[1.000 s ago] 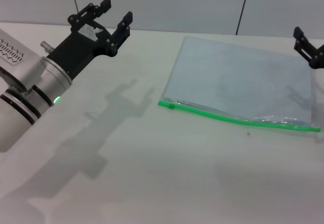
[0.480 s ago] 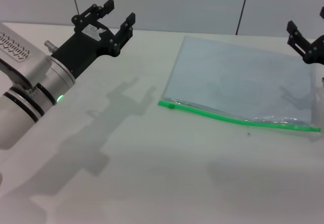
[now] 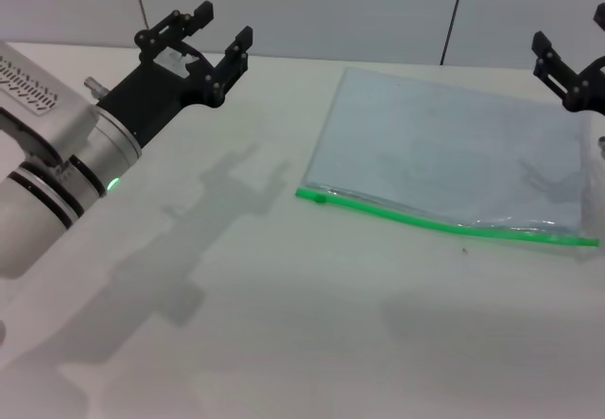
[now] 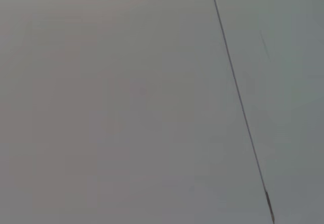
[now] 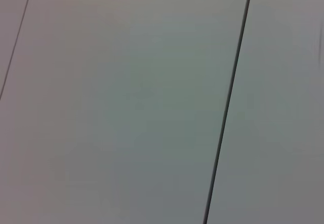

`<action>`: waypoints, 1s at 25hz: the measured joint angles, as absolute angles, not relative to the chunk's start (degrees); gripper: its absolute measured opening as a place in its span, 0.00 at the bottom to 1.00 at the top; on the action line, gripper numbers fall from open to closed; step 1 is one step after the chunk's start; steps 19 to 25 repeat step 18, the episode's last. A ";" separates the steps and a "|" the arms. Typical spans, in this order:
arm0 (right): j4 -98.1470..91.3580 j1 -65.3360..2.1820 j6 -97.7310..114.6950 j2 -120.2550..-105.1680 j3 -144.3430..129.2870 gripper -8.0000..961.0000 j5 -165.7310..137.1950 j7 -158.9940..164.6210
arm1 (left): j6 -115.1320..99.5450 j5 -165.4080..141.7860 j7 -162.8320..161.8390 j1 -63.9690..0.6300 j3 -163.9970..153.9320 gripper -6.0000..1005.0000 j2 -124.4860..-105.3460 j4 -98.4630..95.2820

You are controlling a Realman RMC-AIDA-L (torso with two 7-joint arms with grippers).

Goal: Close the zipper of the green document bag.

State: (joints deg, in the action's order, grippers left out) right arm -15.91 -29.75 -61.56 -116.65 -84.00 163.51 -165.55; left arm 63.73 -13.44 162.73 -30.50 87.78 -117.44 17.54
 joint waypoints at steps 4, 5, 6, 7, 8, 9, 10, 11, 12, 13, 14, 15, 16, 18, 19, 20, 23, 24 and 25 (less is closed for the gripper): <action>-15.91 -29.87 -61.35 -116.63 -83.80 0.85 163.58 -165.56 | 63.70 -13.44 162.71 -31.58 87.75 0.55 -117.42 16.54; -15.91 -29.90 -61.34 -116.63 -83.82 0.85 163.65 -165.57 | 63.70 -13.44 162.71 -31.68 87.73 0.55 -117.41 16.48; -15.91 -29.94 -61.34 -116.63 -83.85 0.85 163.71 -165.57 | 63.70 -13.44 162.71 -31.73 87.73 0.55 -117.39 16.45; -15.91 -30.02 -61.34 -116.63 -83.86 0.85 163.77 -165.51 | 63.70 -13.44 162.70 -31.75 87.73 0.55 -117.37 16.42; -15.91 -30.08 -61.34 -116.63 -83.86 0.85 163.82 -165.44 | 63.70 -13.44 162.70 -31.76 87.74 0.55 -117.35 16.41; -15.91 -30.15 -61.34 -116.63 -83.83 0.85 163.84 -165.35 | 63.70 -13.44 162.69 -31.79 87.76 0.55 -117.34 16.41; -15.91 -30.21 -61.34 -116.63 -83.82 0.85 163.86 -165.30 | 63.70 -13.44 162.69 -31.81 87.79 0.55 -117.34 16.42; -15.91 -30.26 -61.34 -116.62 -83.82 0.85 163.89 -165.28 | 63.70 -13.44 162.68 -31.85 87.83 0.55 -117.33 16.41; -15.91 -30.33 -61.34 -116.63 -83.82 0.85 163.90 -165.26 | 63.70 -13.44 162.68 -31.90 87.87 0.55 -117.33 16.41; -15.91 -30.39 -61.34 -116.63 -83.84 0.85 163.91 -165.25 | 63.70 -13.44 162.68 -31.93 87.93 0.55 -117.33 16.41; -15.91 -30.43 -61.34 -116.63 -83.86 0.85 163.91 -165.25 | 63.71 -13.44 162.68 -31.95 88.01 0.55 -117.33 16.41; -15.91 -30.47 -61.34 -116.63 -83.88 0.85 163.91 -165.24 | 63.71 -13.44 162.68 -31.96 88.05 0.55 -117.33 16.42; -15.91 -30.48 -61.34 -116.63 -83.90 0.85 163.92 -165.22 | 63.72 -13.44 162.68 -31.96 88.08 0.55 -117.33 16.41; -15.91 -30.53 -61.34 -116.63 -83.92 0.85 163.92 -165.15 | 63.72 -13.44 162.68 -31.97 88.12 0.55 -117.33 16.42; -15.91 -30.53 -61.34 -116.63 -83.92 0.85 163.92 -165.15 | 63.72 -13.44 162.68 -31.97 88.12 0.55 -117.33 16.42; -15.91 -30.53 -61.34 -116.63 -83.92 0.85 163.92 -165.15 | 63.72 -13.44 162.68 -31.97 88.12 0.55 -117.33 16.42; -15.91 -30.53 -61.34 -116.63 -83.92 0.85 163.92 -165.15 | 63.72 -13.44 162.68 -31.97 88.12 0.55 -117.33 16.42; -15.91 -30.53 -61.34 -116.63 -83.92 0.85 163.92 -165.15 | 63.72 -13.44 162.68 -31.97 88.12 0.55 -117.33 16.42; -15.91 -30.53 -61.34 -116.63 -83.92 0.85 163.92 -165.15 | 63.72 -13.44 162.68 -31.97 88.12 0.55 -117.33 16.42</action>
